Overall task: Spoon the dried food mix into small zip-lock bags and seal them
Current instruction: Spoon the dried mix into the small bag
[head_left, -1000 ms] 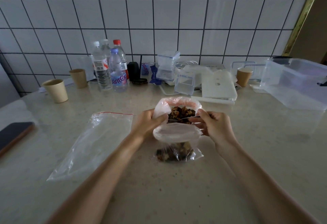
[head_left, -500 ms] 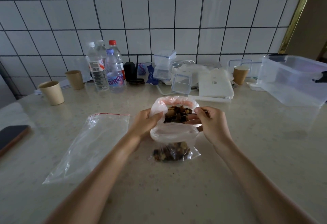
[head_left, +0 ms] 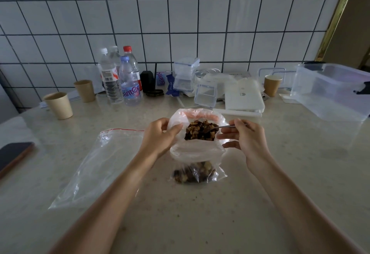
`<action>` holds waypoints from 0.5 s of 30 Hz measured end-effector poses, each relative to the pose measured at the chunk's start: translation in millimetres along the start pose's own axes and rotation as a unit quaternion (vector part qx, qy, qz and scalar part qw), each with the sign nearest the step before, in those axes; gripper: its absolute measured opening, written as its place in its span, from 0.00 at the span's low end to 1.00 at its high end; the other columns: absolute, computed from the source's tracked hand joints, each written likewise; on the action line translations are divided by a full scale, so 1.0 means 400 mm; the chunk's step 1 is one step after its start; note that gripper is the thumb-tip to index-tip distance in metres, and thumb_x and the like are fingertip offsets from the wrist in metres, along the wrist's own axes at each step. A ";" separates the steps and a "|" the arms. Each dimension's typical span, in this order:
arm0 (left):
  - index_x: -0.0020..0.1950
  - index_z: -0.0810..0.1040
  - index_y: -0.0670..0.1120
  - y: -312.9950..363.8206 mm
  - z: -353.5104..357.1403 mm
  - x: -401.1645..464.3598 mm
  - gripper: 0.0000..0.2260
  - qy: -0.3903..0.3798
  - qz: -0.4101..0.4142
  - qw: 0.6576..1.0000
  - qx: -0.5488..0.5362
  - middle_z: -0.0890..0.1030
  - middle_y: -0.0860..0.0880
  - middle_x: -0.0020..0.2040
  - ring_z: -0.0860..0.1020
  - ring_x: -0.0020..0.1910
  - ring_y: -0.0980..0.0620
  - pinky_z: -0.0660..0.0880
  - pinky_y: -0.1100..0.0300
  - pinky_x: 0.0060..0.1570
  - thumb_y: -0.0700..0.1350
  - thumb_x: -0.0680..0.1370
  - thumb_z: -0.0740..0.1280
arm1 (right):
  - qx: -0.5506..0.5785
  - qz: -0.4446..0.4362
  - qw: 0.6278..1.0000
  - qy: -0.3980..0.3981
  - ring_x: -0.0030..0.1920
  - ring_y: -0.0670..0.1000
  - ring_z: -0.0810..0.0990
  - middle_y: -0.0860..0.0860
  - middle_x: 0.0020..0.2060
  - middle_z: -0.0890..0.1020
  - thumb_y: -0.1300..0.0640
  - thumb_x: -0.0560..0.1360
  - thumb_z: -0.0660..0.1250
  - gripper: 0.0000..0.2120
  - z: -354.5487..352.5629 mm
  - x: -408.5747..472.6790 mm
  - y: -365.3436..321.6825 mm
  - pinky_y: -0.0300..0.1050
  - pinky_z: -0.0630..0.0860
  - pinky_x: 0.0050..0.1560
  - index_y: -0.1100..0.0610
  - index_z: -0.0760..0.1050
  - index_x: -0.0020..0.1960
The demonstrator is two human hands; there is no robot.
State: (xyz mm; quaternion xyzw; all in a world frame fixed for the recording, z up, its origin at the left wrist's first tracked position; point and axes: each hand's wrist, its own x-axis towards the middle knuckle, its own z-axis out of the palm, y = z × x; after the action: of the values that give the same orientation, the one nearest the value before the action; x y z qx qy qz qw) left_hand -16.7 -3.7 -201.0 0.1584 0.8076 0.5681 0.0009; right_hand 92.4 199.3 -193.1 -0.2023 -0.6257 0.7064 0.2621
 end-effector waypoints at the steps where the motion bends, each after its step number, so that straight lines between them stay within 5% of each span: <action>1: 0.55 0.83 0.48 0.000 -0.003 0.000 0.14 -0.002 0.003 1.000 0.016 0.86 0.50 0.50 0.85 0.46 0.50 0.82 0.56 0.46 0.56 0.77 0.74 | 0.002 -0.001 1.000 0.001 0.39 0.60 0.88 0.59 0.38 0.87 0.59 0.87 0.57 0.13 -0.001 -0.002 -0.003 0.46 0.79 0.27 0.64 0.78 0.52; 4: 0.63 0.80 0.48 0.008 -0.019 -0.001 0.29 -0.001 0.025 0.996 0.082 0.82 0.54 0.56 0.82 0.52 0.54 0.82 0.52 0.52 0.64 0.70 0.78 | -0.004 -0.012 1.000 0.000 0.37 0.59 0.88 0.57 0.36 0.86 0.58 0.87 0.56 0.14 -0.001 -0.008 -0.018 0.46 0.80 0.27 0.63 0.77 0.52; 6: 0.64 0.79 0.49 0.019 -0.030 -0.006 0.34 0.023 0.051 0.994 0.089 0.81 0.55 0.57 0.81 0.52 0.57 0.80 0.58 0.51 0.67 0.66 0.77 | -0.012 -0.015 1.000 -0.001 0.36 0.57 0.87 0.56 0.35 0.86 0.58 0.87 0.55 0.15 0.001 -0.012 -0.026 0.46 0.80 0.27 0.63 0.77 0.52; 9: 0.59 0.80 0.50 0.030 -0.039 -0.019 0.28 0.068 0.113 0.985 0.115 0.81 0.56 0.54 0.79 0.50 0.62 0.70 0.73 0.46 0.65 0.67 0.78 | -0.031 -0.005 0.999 -0.010 0.34 0.55 0.86 0.56 0.35 0.86 0.58 0.88 0.54 0.15 0.003 -0.014 -0.024 0.46 0.79 0.27 0.63 0.77 0.52; 15: 0.42 0.82 0.52 0.060 -0.060 -0.063 0.16 -0.003 0.121 0.978 0.168 0.82 0.56 0.33 0.78 0.32 0.62 0.71 0.70 0.33 0.64 0.72 0.75 | -0.023 0.020 0.999 -0.015 0.34 0.55 0.86 0.56 0.35 0.87 0.58 0.87 0.54 0.15 -0.008 -0.011 -0.011 0.45 0.78 0.27 0.64 0.77 0.53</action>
State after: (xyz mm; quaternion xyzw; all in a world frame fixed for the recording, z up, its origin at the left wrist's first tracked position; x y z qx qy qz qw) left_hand 8.9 -24.8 -174.7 0.2540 0.8664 0.4199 -0.0921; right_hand 98.4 199.4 -189.4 -0.2099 -0.6413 0.6999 0.2342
